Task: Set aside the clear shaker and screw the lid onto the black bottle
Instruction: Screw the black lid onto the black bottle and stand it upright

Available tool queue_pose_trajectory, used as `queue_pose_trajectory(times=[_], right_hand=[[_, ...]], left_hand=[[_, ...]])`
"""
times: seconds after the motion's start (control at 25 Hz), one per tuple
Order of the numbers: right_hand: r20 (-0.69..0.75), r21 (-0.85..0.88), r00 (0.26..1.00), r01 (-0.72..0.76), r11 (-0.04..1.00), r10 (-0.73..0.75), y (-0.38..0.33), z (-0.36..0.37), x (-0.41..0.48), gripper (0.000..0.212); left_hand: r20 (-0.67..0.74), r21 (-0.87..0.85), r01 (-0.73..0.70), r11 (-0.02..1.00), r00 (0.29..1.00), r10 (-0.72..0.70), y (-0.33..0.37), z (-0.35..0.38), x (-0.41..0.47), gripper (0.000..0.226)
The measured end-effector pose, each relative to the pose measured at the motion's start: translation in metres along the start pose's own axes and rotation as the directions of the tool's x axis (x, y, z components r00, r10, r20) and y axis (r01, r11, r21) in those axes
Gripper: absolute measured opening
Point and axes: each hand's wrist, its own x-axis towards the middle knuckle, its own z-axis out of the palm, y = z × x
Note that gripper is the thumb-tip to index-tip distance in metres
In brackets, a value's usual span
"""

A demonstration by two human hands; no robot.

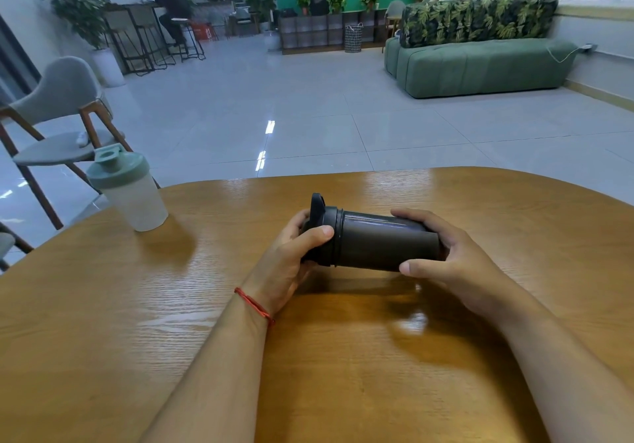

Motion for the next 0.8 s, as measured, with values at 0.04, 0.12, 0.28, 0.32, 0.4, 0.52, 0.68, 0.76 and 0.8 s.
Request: queue_pose_trajectory(times=[0.04, 0.12, 0.28, 0.32, 0.4, 0.52, 0.68, 0.76, 0.8], right_hand=[[-0.001, -0.006, 1.000, -0.017, 1.000, 0.017, 0.001, -0.001, 0.000, 0.082], [0.016, 0.048, 0.998, -0.057, 0.997, 0.057, 0.003, -0.002, 0.001, 0.076], [0.080, 0.271, 0.986, -0.164, 0.948, 0.148, 0.002, 0.003, 0.004, 0.064], [0.087, 0.269, 0.983, -0.180, 0.946, 0.163, 0.000, 0.005, 0.003, 0.072], [0.095, 0.275, 0.977, -0.211, 0.938, 0.192, -0.003, 0.008, 0.002, 0.095], [0.008, 0.296, 0.980, -0.191, 0.936, 0.197, -0.004, 0.006, 0.003, 0.093], [-0.046, 0.216, 0.999, 0.009, 0.976, 0.001, -0.003, 0.001, 0.001, 0.085], [-0.047, 0.147, 0.998, 0.047, 0.988, -0.040, -0.004, 0.001, -0.001, 0.088], [-0.056, 0.135, 0.998, 0.051, 0.990, -0.043, -0.004, 0.001, -0.001, 0.088]], left_hand=[[0.009, 0.003, -0.006, 1.000, 1.000, 0.006, 0.000, 0.000, -0.001, 0.054], [0.039, 0.009, -0.031, 0.999, 0.999, 0.030, 0.003, 0.001, -0.002, 0.054], [0.093, 0.054, -0.075, 0.996, 0.993, 0.070, 0.005, -0.001, -0.004, 0.056], [0.099, 0.078, -0.077, 0.994, 0.993, 0.069, 0.004, 0.000, -0.004, 0.056], [0.089, 0.127, -0.066, 0.990, 0.994, 0.055, 0.003, 0.003, -0.004, 0.057], [0.020, 0.049, -0.017, 0.999, 1.000, 0.016, 0.004, 0.009, -0.003, 0.056], [-0.076, -0.120, 0.048, 0.992, 0.995, -0.057, 0.008, 0.007, -0.003, 0.054], [-0.082, -0.161, 0.070, 0.984, 0.993, -0.084, 0.009, 0.003, -0.004, 0.050], [-0.076, -0.164, 0.079, 0.983, 0.993, -0.093, 0.010, 0.002, -0.004, 0.049]])
